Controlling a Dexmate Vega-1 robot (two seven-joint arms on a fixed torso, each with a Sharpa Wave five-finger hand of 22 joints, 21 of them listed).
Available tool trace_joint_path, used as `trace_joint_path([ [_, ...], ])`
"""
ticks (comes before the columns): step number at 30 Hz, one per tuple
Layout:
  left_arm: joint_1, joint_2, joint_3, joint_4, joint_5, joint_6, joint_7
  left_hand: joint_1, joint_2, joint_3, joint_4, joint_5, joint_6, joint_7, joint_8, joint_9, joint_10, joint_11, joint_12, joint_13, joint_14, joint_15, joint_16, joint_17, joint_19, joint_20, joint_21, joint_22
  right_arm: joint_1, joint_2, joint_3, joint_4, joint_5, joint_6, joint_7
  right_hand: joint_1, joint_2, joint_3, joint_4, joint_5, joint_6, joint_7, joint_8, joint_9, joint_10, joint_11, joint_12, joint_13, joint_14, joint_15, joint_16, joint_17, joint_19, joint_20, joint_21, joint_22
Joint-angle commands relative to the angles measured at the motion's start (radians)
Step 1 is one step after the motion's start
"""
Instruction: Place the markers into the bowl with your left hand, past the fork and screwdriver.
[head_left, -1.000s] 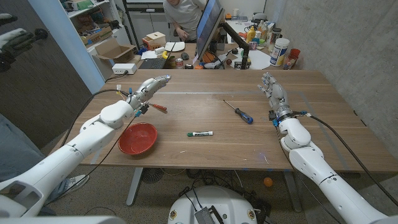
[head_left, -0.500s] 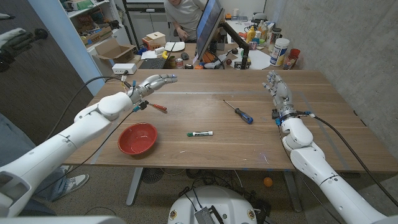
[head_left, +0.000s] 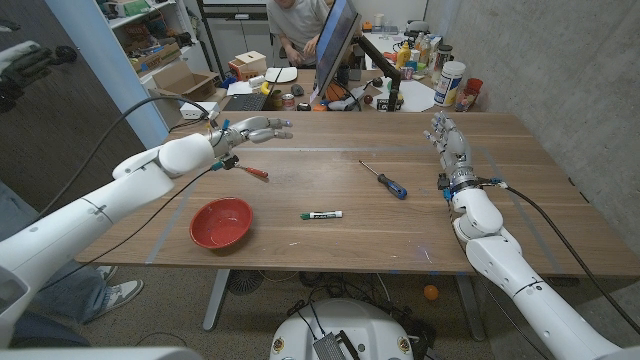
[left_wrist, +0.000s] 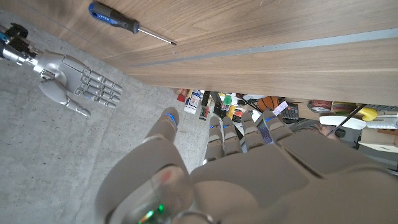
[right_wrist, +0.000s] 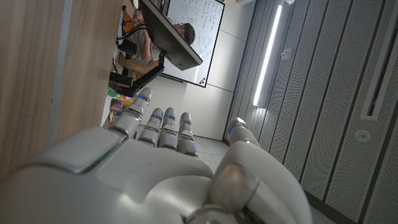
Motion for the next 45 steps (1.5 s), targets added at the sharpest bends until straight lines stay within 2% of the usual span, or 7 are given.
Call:
trace_joint_path([
  [1, -0.030, 0.050, 0.029, -0.104, 0.239, 0.083, -0.074, 0.023, 0.000, 0.003, -0.007, 0.009, 0.010, -0.014, 0.011, 0.004, -0.012, -0.002, -0.003, 0.004, -0.017, 0.009, -0.002, 0.004, -0.013, 0.018, 0.000, 0.004, 0.020, 0.009, -0.012, 0.002, -0.002, -0.002, -0.003, -0.001, -0.009, -0.001, -0.002, 0.004, 0.011, -0.002, 0.003, 0.003, 0.011, 0.000, 0.002, 0.006, 0.009, -0.001, 0.008, 0.003, -0.002, 0.005, 0.003, 0.002],
  [10, -0.054, 0.059, 0.052, -0.146, 0.339, 0.098, -0.146, 0.088, -0.013, 0.015, -0.014, 0.006, 0.066, -0.042, 0.029, 0.007, -0.066, 0.000, -0.013, 0.007, -0.060, 0.001, -0.006, 0.006, -0.052, 0.020, -0.002, 0.006, 0.038, 0.021, -0.023, 0.005, -0.004, -0.011, -0.008, -0.004, -0.009, -0.002, -0.001, 0.005, 0.015, -0.003, 0.003, 0.003, 0.014, -0.001, 0.002, 0.006, 0.010, -0.001, 0.008, 0.003, -0.004, 0.006, 0.003, 0.002],
  [26, -0.111, 0.040, 0.107, -0.216, 0.492, 0.157, -0.326, 0.140, -0.028, 0.021, -0.015, 0.004, 0.095, -0.032, 0.037, 0.010, -0.111, 0.007, -0.019, 0.008, -0.093, 0.010, -0.006, 0.007, -0.081, 0.022, -0.002, 0.006, 0.053, 0.032, -0.034, 0.006, -0.001, -0.044, -0.014, -0.008, -0.009, -0.004, -0.001, 0.006, 0.020, -0.004, 0.002, 0.003, 0.020, 0.002, 0.002, 0.006, 0.019, 0.002, 0.009, 0.002, -0.004, 0.005, 0.003, 0.002],
  [32, -0.123, 0.027, 0.128, -0.246, 0.554, 0.203, -0.387, 0.153, -0.036, 0.020, -0.013, 0.003, 0.101, -0.020, 0.038, 0.011, -0.105, 0.013, -0.012, 0.009, -0.083, 0.015, 0.001, 0.007, -0.072, 0.018, 0.006, 0.006, 0.052, 0.034, -0.031, 0.005, -0.008, -0.046, -0.025, -0.012, -0.007, -0.005, -0.001, 0.006, 0.021, -0.004, -0.001, 0.003, 0.027, 0.000, 0.002, 0.006, 0.035, 0.000, 0.014, 0.003, 0.019, -0.003, 0.011, 0.003],
  [34, -0.121, 0.024, 0.142, -0.269, 0.599, 0.224, -0.401, 0.158, -0.039, 0.019, -0.011, 0.002, 0.105, -0.016, 0.038, 0.011, -0.097, 0.013, -0.008, 0.009, -0.079, 0.017, 0.003, 0.007, -0.065, 0.017, 0.009, 0.007, 0.052, 0.037, -0.030, 0.008, -0.006, -0.043, -0.024, -0.012, -0.007, -0.005, -0.001, 0.007, 0.020, -0.004, -0.001, 0.003, 0.027, -0.001, 0.002, 0.006, 0.035, 0.001, 0.014, 0.003, 0.021, -0.003, 0.012, 0.003],
  [43, -0.091, 0.008, 0.150, -0.331, 0.673, 0.252, -0.418, 0.167, -0.042, 0.017, -0.007, 0.001, 0.108, -0.003, 0.036, 0.011, -0.093, 0.024, -0.004, 0.009, -0.070, 0.022, 0.007, 0.007, -0.051, 0.019, 0.016, 0.007, 0.061, 0.045, -0.036, 0.023, -0.002, -0.033, -0.009, -0.015, -0.009, -0.006, -0.001, 0.007, 0.023, -0.005, -0.002, 0.003, 0.030, -0.001, 0.001, 0.006, 0.036, 0.003, 0.014, 0.003, 0.021, -0.002, 0.011, 0.003],
  [45, -0.070, 0.010, 0.163, -0.364, 0.748, 0.270, -0.400, 0.168, -0.043, 0.016, -0.006, 0.001, 0.106, 0.000, 0.035, 0.011, -0.093, 0.028, -0.003, 0.009, -0.069, 0.024, 0.007, 0.007, -0.049, 0.020, 0.016, 0.007, 0.064, 0.046, -0.037, 0.028, 0.001, -0.030, -0.003, -0.015, -0.009, -0.007, -0.001, 0.007, 0.024, -0.005, -0.002, 0.003, 0.031, 0.000, 0.001, 0.006, 0.036, 0.003, 0.013, 0.003, 0.021, -0.003, 0.011, 0.003],
])
